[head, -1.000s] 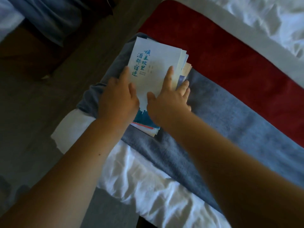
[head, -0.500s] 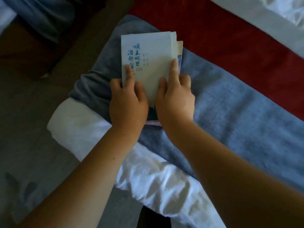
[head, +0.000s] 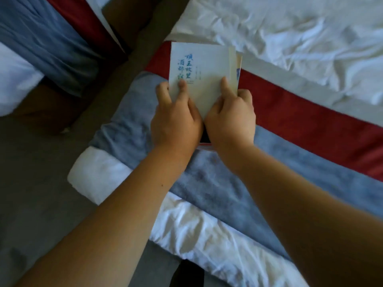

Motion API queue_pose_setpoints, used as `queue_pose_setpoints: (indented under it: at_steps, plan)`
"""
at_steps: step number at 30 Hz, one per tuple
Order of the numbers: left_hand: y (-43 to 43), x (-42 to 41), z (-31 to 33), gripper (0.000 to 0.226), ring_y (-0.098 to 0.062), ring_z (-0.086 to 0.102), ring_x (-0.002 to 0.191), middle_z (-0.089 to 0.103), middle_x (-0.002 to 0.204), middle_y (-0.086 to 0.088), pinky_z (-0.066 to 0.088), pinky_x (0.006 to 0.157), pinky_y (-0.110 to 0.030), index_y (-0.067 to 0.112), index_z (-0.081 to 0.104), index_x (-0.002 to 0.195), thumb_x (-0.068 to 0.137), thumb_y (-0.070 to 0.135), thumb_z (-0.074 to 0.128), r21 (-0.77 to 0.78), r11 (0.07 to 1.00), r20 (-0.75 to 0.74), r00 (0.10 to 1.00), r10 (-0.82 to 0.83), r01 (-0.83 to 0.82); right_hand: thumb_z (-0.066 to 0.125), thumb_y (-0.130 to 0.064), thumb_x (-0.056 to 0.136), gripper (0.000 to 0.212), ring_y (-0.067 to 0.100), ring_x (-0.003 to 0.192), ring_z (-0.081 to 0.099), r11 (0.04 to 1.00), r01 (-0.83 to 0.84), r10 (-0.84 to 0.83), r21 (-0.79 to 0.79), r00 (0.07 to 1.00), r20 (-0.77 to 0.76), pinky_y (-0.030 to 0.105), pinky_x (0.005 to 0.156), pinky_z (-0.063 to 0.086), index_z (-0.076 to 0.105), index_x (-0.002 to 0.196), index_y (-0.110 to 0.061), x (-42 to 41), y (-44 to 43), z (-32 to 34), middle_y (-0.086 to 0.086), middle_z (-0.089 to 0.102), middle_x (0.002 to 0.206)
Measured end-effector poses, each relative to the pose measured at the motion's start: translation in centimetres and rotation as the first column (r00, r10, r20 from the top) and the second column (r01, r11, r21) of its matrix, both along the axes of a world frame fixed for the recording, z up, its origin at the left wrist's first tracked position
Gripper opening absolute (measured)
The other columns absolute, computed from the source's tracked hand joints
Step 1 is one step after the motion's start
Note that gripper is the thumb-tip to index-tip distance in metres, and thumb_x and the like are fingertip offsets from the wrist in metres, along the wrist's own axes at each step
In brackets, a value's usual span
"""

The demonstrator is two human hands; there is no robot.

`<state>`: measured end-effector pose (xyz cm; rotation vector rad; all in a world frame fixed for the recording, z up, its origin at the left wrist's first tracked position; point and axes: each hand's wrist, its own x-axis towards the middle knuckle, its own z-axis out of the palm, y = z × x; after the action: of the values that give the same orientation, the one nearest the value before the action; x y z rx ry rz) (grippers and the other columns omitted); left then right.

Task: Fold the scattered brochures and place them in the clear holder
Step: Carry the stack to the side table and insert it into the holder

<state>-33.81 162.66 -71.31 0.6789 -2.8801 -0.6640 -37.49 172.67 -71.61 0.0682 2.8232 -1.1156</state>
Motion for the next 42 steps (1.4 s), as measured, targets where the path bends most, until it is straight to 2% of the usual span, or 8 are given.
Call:
queue_pose_setpoints:
  at_steps: [5,14,26,29,31,35,38,42]
  plan:
    - [3.8,-1.6,10.6,0.05,-0.036,0.057,0.113,0.034,0.149,-0.011,0.051,0.088,-0.046,0.022,0.044,0.153,0.103,0.029,0.046,0.007,0.999,-0.047,0.997,-0.054,0.054,0.038,-0.031,0.099,0.057,0.036,0.105,0.063,1.0,0.003,-0.003,0.008,0.998,-0.059,0.039,0.089,0.051,0.044,0.155,-0.029,-1.4,4.1,10.4,0.01,0.052,0.132]
    - [11.7,-4.0,34.1,0.046,-0.04,0.059,0.106,0.035,0.14,-0.014,0.05,0.093,-0.046,0.018,0.045,0.15,0.107,0.035,0.04,-0.014,0.983,-0.079,0.98,-0.182,0.182,0.046,-0.037,0.095,0.058,0.039,0.107,0.06,1.0,-0.025,0.026,0.017,0.997,-0.079,0.037,0.084,0.044,0.046,0.151,-0.02,-3.0,13.3,34.6,0.014,0.047,0.128]
    - [25.0,-2.3,50.9,0.048,-0.04,0.057,0.115,0.037,0.138,-0.016,0.045,0.108,-0.043,0.012,0.05,0.147,0.105,0.033,0.045,0.045,0.919,-0.169,0.909,-0.38,0.392,0.048,-0.028,0.095,0.053,0.039,0.114,0.058,0.986,0.168,-0.166,-0.004,0.974,-0.155,0.039,0.096,0.046,0.051,0.147,-0.019,1.2,27.9,51.7,0.016,0.045,0.137]
    - [29.6,-1.5,53.6,0.042,-0.04,0.059,0.105,0.041,0.129,-0.016,0.048,0.101,-0.041,0.01,0.059,0.137,0.103,0.031,0.046,0.044,0.885,-0.158,0.878,-0.453,0.464,0.048,-0.028,0.096,0.049,0.039,0.115,0.057,0.968,0.24,-0.23,0.068,0.964,-0.134,0.038,0.097,0.046,0.053,0.144,-0.017,3.0,32.4,54.4,0.019,0.048,0.137]
    - [34.0,-0.6,55.6,0.039,-0.039,0.059,0.093,0.039,0.123,-0.014,0.048,0.092,-0.041,0.011,0.061,0.132,0.103,0.032,0.045,0.001,0.851,-0.177,0.838,-0.516,0.524,0.049,-0.028,0.096,0.047,0.038,0.114,0.057,0.941,0.327,-0.309,0.091,0.937,-0.165,0.038,0.092,0.044,0.053,0.141,-0.016,4.8,36.1,56.1,0.019,0.052,0.135]
    - [43.5,2.5,58.4,0.041,-0.035,0.061,0.1,0.04,0.127,-0.014,0.047,0.084,-0.036,0.014,0.055,0.139,0.103,0.033,0.048,-0.035,0.732,-0.202,0.713,-0.672,0.68,0.052,-0.023,0.094,0.045,0.04,0.116,0.057,0.837,0.528,-0.501,0.143,0.845,-0.189,0.038,0.092,0.045,0.055,0.138,-0.014,11.2,44.3,58.9,0.02,0.057,0.131]
    - [50.5,6.8,59.4,0.042,-0.024,0.054,0.091,0.042,0.128,-0.013,0.047,0.082,-0.029,0.016,0.053,0.14,0.104,0.035,0.05,-0.01,0.582,-0.255,0.56,-0.788,0.813,0.054,-0.025,0.094,0.041,0.035,0.108,0.061,0.702,0.7,-0.661,0.135,0.71,-0.244,0.039,0.094,0.053,0.06,0.134,-0.018,18.0,49.9,60.5,0.019,0.059,0.126]
    - [58.5,15.1,59.9,0.036,-0.032,0.059,0.11,0.04,0.135,-0.016,0.051,0.096,-0.039,0.018,0.053,0.137,0.106,0.034,0.042,0.005,0.311,-0.265,0.301,-0.916,0.951,0.057,-0.034,0.097,0.04,0.025,0.092,0.06,0.499,0.859,-0.806,0.117,0.51,-0.3,0.036,0.08,0.055,0.061,0.135,-0.022,28.3,56.2,62.1,0.013,0.056,0.119]
